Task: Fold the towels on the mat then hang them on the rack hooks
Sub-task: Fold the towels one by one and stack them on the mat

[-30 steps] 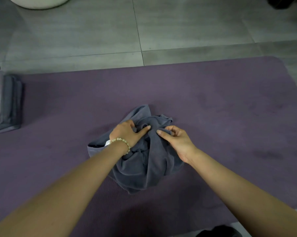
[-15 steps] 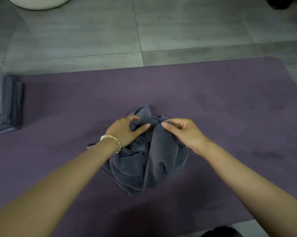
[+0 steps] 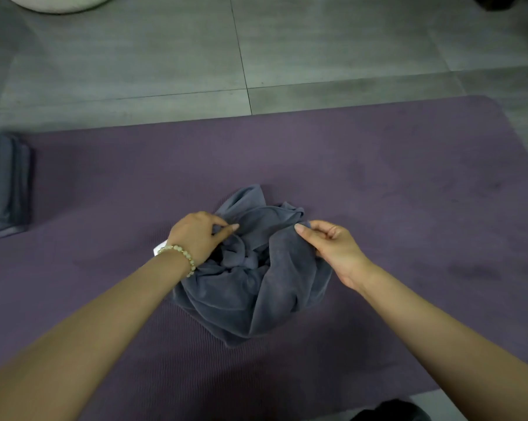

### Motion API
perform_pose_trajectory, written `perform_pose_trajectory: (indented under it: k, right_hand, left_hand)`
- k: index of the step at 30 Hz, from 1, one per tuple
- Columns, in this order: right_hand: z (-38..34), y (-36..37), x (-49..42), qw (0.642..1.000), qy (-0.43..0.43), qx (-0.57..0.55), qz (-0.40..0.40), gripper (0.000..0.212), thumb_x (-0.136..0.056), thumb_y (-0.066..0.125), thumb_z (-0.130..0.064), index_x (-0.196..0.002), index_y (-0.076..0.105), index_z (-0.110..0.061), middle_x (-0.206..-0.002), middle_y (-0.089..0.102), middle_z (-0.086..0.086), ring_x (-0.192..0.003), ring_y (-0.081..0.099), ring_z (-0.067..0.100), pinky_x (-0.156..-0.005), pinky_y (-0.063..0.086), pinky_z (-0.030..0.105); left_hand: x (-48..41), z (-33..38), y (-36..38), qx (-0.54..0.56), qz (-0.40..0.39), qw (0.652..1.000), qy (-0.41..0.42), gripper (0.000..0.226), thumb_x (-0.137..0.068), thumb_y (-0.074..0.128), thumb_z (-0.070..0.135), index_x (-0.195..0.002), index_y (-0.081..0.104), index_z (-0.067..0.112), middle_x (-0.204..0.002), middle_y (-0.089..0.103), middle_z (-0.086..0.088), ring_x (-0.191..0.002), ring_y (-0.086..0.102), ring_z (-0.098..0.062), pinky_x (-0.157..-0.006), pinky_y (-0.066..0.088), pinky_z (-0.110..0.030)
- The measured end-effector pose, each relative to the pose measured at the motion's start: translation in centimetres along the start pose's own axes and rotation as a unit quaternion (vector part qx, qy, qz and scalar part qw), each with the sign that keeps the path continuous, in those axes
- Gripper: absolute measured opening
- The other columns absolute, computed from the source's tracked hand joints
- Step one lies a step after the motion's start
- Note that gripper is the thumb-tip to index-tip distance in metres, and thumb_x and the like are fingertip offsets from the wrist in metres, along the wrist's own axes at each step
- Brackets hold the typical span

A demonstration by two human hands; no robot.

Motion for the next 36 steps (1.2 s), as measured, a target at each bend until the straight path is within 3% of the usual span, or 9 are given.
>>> perform_pose_trajectory:
  k: [5,8,11,13,15,20,23,33,36]
  right_hand:
    - [-4.0,0.6,2.0,0.987,-0.035,0.076,-0.135,0.009,-0.088,0.064,-0.017,-0.093,0.071,-0.017,-0.077,0.073,-0.009,-0.076,0.067,-0.001,-0.067,0.047,0.012]
    - [-8.3,1.9,3.7,0.963,-0.081,0.125,-0.225,0.010,-0.089,0.061,-0.008,-0.090,0.069,-0.014,-0.071,0.070,-0.015,-0.070,0.063,-0.007,-0.064,0.045,0.007]
    - [-12.4,3.0,5.1,0.954,-0.149,0.126,-0.228,0.009,-0.086,0.063,-0.012,-0.087,0.070,-0.017,-0.076,0.071,-0.014,-0.076,0.064,-0.004,-0.070,0.046,0.009]
    - [-14.9,3.5,6.1,0.946,-0.188,0.139,-0.225,0.009,-0.080,0.066,-0.021,-0.086,0.072,-0.020,-0.079,0.073,-0.013,-0.079,0.065,-0.003,-0.072,0.047,0.011]
    - [-17.3,4.0,7.4,0.934,-0.227,0.161,-0.224,0.011,-0.077,0.067,-0.024,-0.087,0.073,-0.021,-0.082,0.074,-0.011,-0.081,0.066,-0.002,-0.076,0.047,0.012]
    - [-23.5,3.8,11.3,0.895,-0.367,0.217,-0.134,0.010,-0.083,0.070,-0.012,-0.089,0.074,-0.018,-0.081,0.072,-0.014,-0.081,0.065,-0.004,-0.077,0.045,0.011]
    - [-26.6,3.7,14.3,0.876,-0.417,0.226,-0.087,0.007,-0.081,0.072,-0.012,-0.086,0.075,-0.016,-0.075,0.069,-0.011,-0.075,0.062,-0.002,-0.072,0.044,0.013]
    - [-33.1,5.2,27.0,0.811,-0.525,0.254,-0.046,0.008,-0.074,0.080,-0.011,-0.079,0.077,-0.016,-0.070,0.064,-0.005,-0.065,0.057,0.001,-0.064,0.040,0.012]
    - [-34.2,5.3,30.1,0.816,-0.531,0.228,-0.031,0.012,-0.070,0.082,-0.012,-0.073,0.071,-0.015,-0.063,0.064,-0.007,-0.057,0.052,-0.002,-0.059,0.038,0.012]
  left_hand:
    - [-0.5,-0.2,-1.3,0.117,0.109,0.986,-0.048,0.033,-0.093,0.054,0.040,-0.086,0.075,0.016,-0.096,0.060,-0.002,-0.085,0.059,-0.017,-0.074,0.038,-0.021]
    - [-0.4,1.8,-3.9,0.330,0.149,0.928,-0.090,0.030,-0.093,0.056,0.038,-0.082,0.075,0.017,-0.071,0.069,0.007,-0.062,0.061,-0.004,-0.063,0.044,-0.016]
    - [0.5,5.4,-7.1,0.458,0.104,0.876,-0.112,0.039,-0.093,0.055,0.040,-0.087,0.074,0.007,-0.059,0.065,0.007,-0.041,0.045,-0.004,-0.043,0.040,-0.015]
    - [1.8,8.2,-9.3,0.498,0.057,0.860,-0.095,0.041,-0.093,0.053,0.042,-0.093,0.074,0.007,-0.072,0.067,-0.004,-0.041,0.047,-0.007,-0.041,0.040,-0.015]
    - [3.3,11.0,-11.5,0.528,0.017,0.848,-0.046,0.042,-0.096,0.048,0.038,-0.100,0.072,0.003,-0.069,0.069,0.001,-0.044,0.055,-0.003,-0.043,0.043,-0.014]
    - [7.0,15.7,-16.7,0.478,0.021,0.877,0.043,0.045,-0.096,0.044,0.040,-0.061,0.061,0.016,-0.036,0.043,0.007,-0.034,0.038,-0.005,-0.047,0.037,-0.020]
    - [9.4,17.1,-20.0,0.468,0.044,0.880,0.066,0.049,-0.095,0.042,0.041,-0.059,0.051,0.009,-0.033,0.038,0.002,-0.034,0.035,-0.008,-0.045,0.037,-0.017]
    - [20.1,22.0,-28.0,0.460,0.051,0.869,0.174,0.047,-0.094,0.037,0.044,-0.072,0.053,0.005,-0.033,0.037,0.002,-0.031,0.033,-0.006,-0.042,0.032,-0.016]
    - [23.1,22.9,-29.7,0.432,0.047,0.872,0.225,0.025,-0.098,0.042,0.027,-0.096,0.058,0.008,-0.036,0.037,0.004,-0.029,0.029,-0.005,-0.036,0.028,-0.017]
Point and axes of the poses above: each hand's wrist, its own x-axis away from the middle knuckle, its own y-axis out of the palm, z = x × y, the point moved 2 cm from there along -x, towards the middle knuckle
